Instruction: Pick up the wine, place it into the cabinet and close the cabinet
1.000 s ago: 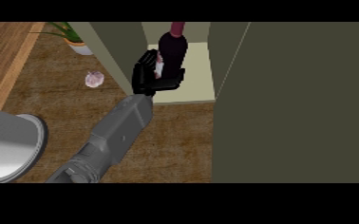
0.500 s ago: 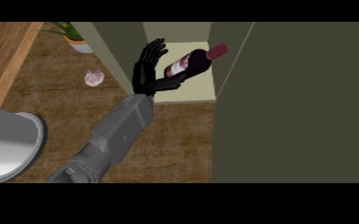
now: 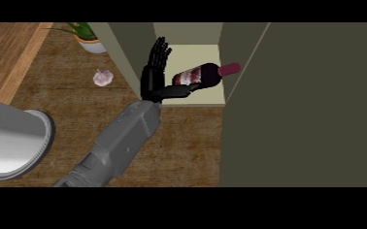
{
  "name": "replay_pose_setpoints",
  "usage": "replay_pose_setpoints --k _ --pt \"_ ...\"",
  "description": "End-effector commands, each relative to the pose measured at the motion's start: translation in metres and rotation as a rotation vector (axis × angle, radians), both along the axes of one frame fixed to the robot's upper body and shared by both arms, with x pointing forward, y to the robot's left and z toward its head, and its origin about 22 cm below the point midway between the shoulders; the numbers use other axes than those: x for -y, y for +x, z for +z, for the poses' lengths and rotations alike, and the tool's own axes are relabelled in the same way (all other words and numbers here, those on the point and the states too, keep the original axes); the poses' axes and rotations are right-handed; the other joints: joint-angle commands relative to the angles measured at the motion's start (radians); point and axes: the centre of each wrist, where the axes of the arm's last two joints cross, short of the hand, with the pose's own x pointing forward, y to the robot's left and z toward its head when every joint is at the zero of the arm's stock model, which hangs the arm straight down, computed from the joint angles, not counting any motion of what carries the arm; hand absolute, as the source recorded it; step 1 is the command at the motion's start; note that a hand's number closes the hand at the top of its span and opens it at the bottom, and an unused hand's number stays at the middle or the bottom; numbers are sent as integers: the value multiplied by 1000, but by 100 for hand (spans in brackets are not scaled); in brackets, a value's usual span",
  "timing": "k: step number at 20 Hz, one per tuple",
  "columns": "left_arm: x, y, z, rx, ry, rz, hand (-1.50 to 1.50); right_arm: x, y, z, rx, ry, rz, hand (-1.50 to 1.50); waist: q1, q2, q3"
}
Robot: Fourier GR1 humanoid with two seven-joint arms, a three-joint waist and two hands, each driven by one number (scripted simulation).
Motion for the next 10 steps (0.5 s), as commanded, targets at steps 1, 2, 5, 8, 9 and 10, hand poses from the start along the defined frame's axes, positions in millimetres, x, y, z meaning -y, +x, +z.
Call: replay_pose_setpoints --k 1,2,5,8,9,10 --pt "-20 -4 4 26 13 48 -150 6 3 -9 -12 3 -10 -150 35 -22 11" --pt "-23 -8 0 51 18 47 -150 -3 4 -4 4 3 -1 -150 37 -21 11" --pt "-27 -27 -1 42 34 -49 -150 -6 1 0 -10 1 -13 -150 47 -26 11" --pt "-9 -42 21 47 28 -106 -150 -5 -9 -2 -10 0 -7 -150 35 -23 11" --pt "-9 -64 6 27 26 -160 -150 -9 -1 -10 -13 14 -17 -150 59 -29 12" --pt "-2 -68 21 37 26 -177 -150 1 4 7 -3 -12 -17 -150 54 -27 11"
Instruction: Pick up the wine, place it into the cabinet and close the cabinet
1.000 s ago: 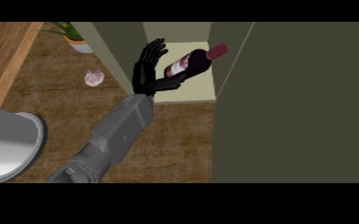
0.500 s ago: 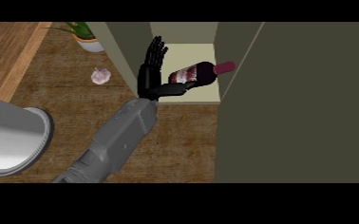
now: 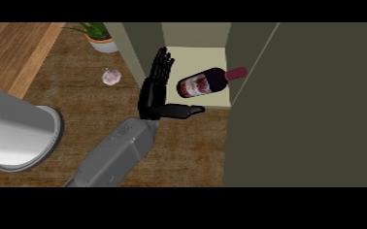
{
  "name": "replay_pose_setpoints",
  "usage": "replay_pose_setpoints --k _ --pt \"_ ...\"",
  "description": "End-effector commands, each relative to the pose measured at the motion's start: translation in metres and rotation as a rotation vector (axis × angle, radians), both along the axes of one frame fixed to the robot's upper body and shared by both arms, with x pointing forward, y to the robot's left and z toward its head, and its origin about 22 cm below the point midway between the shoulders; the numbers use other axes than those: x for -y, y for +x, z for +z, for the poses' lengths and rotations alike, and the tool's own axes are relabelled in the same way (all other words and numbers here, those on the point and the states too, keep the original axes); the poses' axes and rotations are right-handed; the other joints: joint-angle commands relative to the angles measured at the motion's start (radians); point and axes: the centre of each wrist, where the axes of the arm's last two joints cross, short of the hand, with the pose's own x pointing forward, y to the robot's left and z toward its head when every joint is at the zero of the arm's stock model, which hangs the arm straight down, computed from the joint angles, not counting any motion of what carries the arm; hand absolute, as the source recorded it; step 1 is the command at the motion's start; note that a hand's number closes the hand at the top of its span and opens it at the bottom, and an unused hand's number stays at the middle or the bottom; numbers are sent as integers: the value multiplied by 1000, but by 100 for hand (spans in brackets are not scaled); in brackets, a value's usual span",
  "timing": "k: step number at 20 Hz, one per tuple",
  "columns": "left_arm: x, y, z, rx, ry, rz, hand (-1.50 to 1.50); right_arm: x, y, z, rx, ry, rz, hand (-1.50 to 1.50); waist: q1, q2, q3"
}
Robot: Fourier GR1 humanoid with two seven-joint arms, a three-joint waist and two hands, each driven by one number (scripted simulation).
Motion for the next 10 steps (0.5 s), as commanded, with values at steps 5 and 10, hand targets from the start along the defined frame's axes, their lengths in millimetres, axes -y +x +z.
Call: replay_pose_setpoints --k 5,10 --pt "-27 -72 42 30 -8 -93 -150 -2 -7 8 8 30 -6 -150 4 -3 3" --pt "-35 -116 68 31 -17 -74 -150 -9 -11 10 16 0 14 -150 -16 4 2"
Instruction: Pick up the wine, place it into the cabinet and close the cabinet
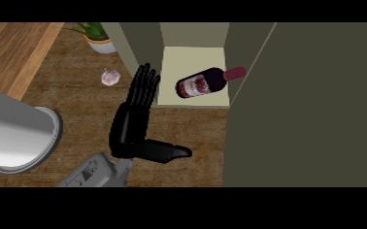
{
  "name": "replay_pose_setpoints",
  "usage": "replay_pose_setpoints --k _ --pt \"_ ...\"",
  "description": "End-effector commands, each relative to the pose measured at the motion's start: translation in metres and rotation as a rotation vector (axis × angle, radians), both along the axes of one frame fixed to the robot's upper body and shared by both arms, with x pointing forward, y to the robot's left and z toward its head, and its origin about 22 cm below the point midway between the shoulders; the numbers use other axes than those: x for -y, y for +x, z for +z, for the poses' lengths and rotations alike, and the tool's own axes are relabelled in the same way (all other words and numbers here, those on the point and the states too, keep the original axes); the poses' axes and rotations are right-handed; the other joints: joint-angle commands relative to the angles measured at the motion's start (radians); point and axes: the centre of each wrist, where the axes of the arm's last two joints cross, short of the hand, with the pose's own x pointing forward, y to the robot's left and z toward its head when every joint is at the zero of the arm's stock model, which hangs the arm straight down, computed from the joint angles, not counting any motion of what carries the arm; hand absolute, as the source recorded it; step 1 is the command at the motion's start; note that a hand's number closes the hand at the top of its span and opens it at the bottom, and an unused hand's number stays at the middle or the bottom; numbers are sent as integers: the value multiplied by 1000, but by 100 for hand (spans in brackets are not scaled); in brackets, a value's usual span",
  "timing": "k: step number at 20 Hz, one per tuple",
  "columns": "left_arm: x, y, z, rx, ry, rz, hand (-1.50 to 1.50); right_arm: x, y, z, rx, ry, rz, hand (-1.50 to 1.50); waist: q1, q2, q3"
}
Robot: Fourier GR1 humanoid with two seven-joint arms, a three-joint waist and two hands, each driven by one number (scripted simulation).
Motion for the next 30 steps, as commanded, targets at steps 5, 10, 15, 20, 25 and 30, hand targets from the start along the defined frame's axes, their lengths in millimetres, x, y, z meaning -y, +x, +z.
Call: replay_pose_setpoints --k 5,10,15,20,25,30 --pt "-31 -65 32 8 -17 -7 -150 -4 -2 4 0 -70 51 150 -13 5 0" --pt "-35 -89 34 25 -23 44 -150 -1 3 4 -3 -255 187 150 -4 4 0" --pt "-74 -112 44 19 17 118 -150 -4 -10 7 -48 -297 331 150 -4 4 -1" --pt "-107 -121 37 39 18 207 -150 -26 -44 11 -148 -203 470 150 -9 2 -3" --pt "-139 -147 45 43 16 219 -150 -50 -41 18 -136 -172 522 150 2 3 -2" --pt "-173 -150 46 35 0 242 -150 -88 -54 28 -102 -152 533 150 -2 -1 -4"
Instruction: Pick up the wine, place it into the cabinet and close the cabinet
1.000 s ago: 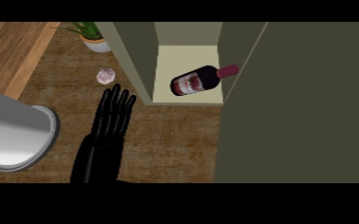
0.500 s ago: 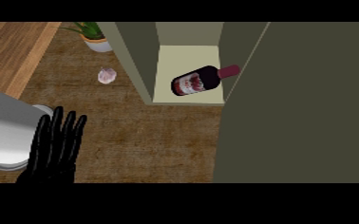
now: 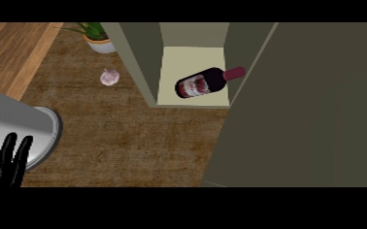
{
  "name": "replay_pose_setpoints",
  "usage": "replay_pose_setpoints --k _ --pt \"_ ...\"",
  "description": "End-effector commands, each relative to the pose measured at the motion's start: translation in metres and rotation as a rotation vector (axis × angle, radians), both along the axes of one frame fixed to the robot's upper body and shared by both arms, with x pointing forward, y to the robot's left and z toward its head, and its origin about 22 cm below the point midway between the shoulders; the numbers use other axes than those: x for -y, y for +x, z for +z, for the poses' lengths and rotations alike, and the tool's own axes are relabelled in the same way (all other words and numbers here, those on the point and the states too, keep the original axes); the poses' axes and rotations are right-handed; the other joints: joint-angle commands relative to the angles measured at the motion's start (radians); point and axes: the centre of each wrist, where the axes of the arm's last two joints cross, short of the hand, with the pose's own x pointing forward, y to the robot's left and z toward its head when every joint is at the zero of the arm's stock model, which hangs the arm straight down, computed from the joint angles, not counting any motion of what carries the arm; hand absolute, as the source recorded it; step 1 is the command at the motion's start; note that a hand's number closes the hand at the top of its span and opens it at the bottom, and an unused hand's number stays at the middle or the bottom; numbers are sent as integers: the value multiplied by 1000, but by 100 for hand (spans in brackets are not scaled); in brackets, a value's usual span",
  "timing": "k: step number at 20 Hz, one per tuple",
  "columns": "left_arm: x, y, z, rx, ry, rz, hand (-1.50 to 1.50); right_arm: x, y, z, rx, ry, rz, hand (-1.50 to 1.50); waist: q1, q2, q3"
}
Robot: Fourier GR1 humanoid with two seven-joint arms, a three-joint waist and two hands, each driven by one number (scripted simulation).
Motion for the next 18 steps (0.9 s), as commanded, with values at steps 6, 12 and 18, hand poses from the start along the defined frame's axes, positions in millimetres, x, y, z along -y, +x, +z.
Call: replay_pose_setpoints --k 6,12,18 --pt "-42 -14 18 13 24 2 -150 -64 -8 22 163 -36 -12 150 11 0 -1" --pt "-76 -17 19 36 25 -14 -150 -105 18 29 218 -94 -56 150 15 4 -1" --pt "-87 -23 41 38 18 -32 -150 -132 58 49 200 -84 -142 150 22 5 1"
